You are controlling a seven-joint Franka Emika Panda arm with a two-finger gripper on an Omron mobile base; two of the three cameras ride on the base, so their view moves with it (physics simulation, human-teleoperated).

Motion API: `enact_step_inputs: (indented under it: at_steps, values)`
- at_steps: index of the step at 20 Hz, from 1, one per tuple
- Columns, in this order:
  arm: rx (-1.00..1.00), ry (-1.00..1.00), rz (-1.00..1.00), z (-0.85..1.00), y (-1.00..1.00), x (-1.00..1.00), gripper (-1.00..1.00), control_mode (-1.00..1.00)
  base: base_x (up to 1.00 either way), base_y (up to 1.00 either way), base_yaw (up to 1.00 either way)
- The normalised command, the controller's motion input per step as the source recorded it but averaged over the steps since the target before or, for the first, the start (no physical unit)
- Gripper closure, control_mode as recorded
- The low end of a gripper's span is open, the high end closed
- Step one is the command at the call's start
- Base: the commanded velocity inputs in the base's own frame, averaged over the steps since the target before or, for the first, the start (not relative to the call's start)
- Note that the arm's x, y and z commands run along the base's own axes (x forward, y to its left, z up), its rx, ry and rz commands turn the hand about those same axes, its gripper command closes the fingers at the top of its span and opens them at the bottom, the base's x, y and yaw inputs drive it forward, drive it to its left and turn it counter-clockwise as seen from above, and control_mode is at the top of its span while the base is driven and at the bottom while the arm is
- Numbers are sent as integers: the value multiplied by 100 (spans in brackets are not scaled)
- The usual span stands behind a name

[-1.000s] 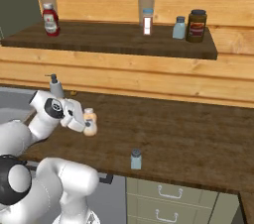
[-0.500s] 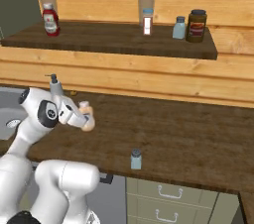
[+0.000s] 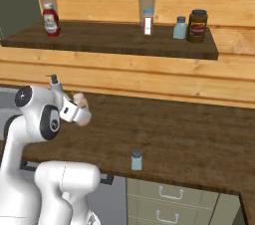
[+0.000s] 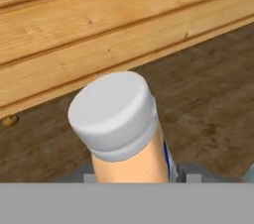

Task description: Put the shaker and condiment bottle from the counter next to their counterparts in the cabinet.

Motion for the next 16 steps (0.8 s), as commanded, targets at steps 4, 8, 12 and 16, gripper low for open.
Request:
enact_step_inputs:
  at_steps: [4, 8, 12, 16]
  values:
    - [9, 0, 21, 80, 0, -23, 100, -100, 0, 0, 0]
    - [8, -3, 23, 85, 0, -16, 100, -100, 0, 0, 0]
    - [4, -5, 19, 79, 0, -38, 100, -100, 0, 0, 0]
    - [2, -7, 16, 81, 0, -41, 100, -100, 0, 0, 0]
